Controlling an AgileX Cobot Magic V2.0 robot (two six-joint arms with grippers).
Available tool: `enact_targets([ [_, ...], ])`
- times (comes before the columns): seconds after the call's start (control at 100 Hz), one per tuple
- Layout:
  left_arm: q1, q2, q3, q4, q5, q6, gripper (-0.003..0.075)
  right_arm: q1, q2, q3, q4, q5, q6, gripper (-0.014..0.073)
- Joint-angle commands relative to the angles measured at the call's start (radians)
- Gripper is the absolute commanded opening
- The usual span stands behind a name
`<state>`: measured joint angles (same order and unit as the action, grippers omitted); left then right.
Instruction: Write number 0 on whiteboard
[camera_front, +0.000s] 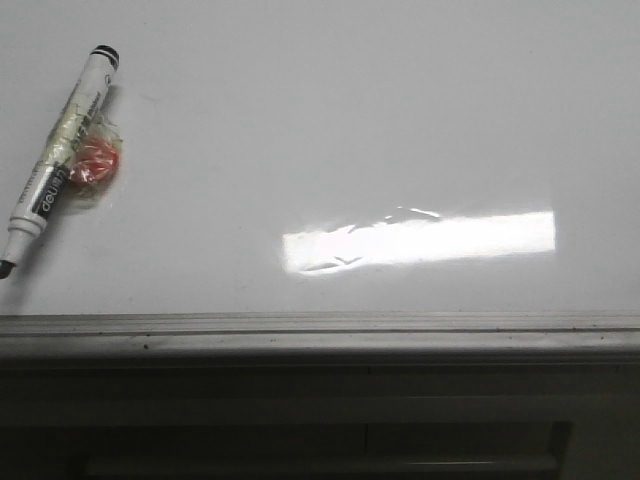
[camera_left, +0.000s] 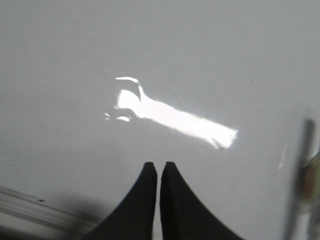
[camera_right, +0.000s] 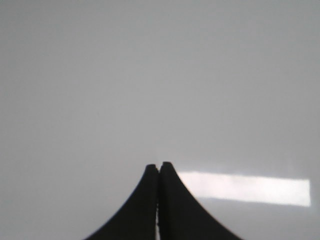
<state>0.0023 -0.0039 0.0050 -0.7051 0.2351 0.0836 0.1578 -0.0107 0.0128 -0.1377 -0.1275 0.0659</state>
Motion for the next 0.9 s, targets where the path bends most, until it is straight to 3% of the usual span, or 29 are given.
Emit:
enact_targets([
  [0.0, -0.001, -0.027, 0.031, -0.169, -0.115, -0.001, -0.002, -0.003, -0.019, 0.002, 0.074, -0.108, 0.005, -0.0068],
  [0.06, -0.001, -0.027, 0.031, -0.221, -0.148, -0.001, -0.002, -0.003, -0.019, -0.015, 0.189, -0.045, 0.02, -0.0068],
  [0.16, -0.001, -0.027, 0.029, -0.309, -0.153, -0.001, -0.002, -0.003, -0.019, -0.035, 0.25, 0.009, 0.022, -0.0068],
  [0.27, -0.007, -0.027, -0.005, -0.295, -0.112, 0.065, -0.0019, -0.003, -0.015, -0.096, 0.26, 0.064, 0.026, -0.0068],
  [0.38, -0.008, 0.006, -0.103, -0.192, 0.005, 0.183, -0.0001, -0.003, 0.027, -0.214, 0.26, 0.263, 0.026, -0.0054],
  [0.48, -0.006, 0.09, -0.224, -0.05, 0.14, 0.264, 0.0104, -0.003, 0.107, -0.333, 0.26, 0.462, 0.017, 0.0063],
  [0.53, -0.006, 0.154, -0.284, 0.003, 0.194, 0.283, 0.0191, -0.003, 0.157, -0.392, 0.26, 0.533, -0.003, 0.0178],
  [0.61, -0.008, 0.273, -0.385, 0.048, 0.283, 0.298, 0.0333, -0.003, 0.242, -0.46, 0.26, 0.578, -0.017, 0.0338],
  [0.67, -0.036, 0.363, -0.444, 0.08, 0.332, 0.308, 0.0376, -0.003, 0.293, -0.503, 0.26, 0.584, -0.017, 0.0423],
  [0.89, -0.175, 0.695, -0.657, 0.2, 0.495, 0.333, 0.0375, -0.003, 0.422, -0.572, 0.261, 0.571, -0.017, 0.0442],
])
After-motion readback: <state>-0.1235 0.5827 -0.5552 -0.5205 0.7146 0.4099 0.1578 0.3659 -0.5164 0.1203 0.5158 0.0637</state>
